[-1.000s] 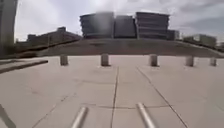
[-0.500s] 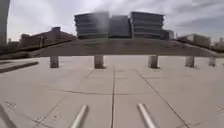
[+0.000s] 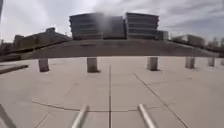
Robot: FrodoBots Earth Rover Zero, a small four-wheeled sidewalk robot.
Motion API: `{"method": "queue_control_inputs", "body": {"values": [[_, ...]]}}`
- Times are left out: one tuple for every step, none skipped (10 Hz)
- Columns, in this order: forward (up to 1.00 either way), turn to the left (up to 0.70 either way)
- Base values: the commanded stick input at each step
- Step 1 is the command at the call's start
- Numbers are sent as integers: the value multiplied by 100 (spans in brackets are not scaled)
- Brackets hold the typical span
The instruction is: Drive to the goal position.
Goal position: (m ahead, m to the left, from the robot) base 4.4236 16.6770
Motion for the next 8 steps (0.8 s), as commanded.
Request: {"method": "queue_control_inputs", "body": {"values": [[100, -27], [100, -27], [100, -27], [100, -27], [100, -27], [100, -27], [100, -27], [100, -27]]}}
